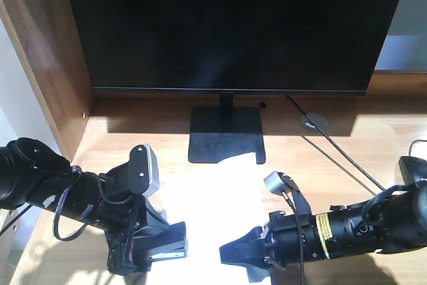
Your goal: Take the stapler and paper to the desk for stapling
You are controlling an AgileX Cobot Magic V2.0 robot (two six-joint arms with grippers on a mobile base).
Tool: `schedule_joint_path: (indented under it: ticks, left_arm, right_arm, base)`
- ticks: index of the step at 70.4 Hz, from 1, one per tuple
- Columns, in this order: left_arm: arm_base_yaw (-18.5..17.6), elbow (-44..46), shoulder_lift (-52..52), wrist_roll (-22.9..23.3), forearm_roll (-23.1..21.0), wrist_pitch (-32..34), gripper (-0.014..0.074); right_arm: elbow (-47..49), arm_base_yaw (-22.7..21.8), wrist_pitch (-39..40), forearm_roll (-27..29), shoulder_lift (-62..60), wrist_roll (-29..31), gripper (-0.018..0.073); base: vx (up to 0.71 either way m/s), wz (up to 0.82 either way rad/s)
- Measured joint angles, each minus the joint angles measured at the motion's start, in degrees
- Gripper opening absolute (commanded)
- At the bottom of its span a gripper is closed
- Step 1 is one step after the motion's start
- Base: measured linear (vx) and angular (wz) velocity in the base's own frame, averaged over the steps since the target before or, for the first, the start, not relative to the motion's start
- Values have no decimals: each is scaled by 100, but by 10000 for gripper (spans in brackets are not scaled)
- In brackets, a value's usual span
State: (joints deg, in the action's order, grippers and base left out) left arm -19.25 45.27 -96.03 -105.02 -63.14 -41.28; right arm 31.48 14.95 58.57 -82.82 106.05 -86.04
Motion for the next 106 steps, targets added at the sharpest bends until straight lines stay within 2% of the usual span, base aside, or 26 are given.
schedule_joint_path:
  ticks: [45, 61, 75, 106]
  left_arm:
    - [0, 0, 0, -7, 0, -171, -6]
    - [-19, 0, 0, -462, -46, -462, -6]
    - [-25, 0, 0, -702, -471, -196, -6]
    - [-25, 0, 0, -777, -558, -88, -6]
  right_arm:
    - [0, 0, 5, 0, 0, 0, -3]
    - [0, 0, 5, 4, 0, 0, -3]
    - [0, 0, 21, 4, 0, 0, -3]
    - [0, 0, 112, 4, 0, 0, -3]
  base:
    - [0, 0]
    - [0, 0]
    - [0, 0]
    - [0, 0]
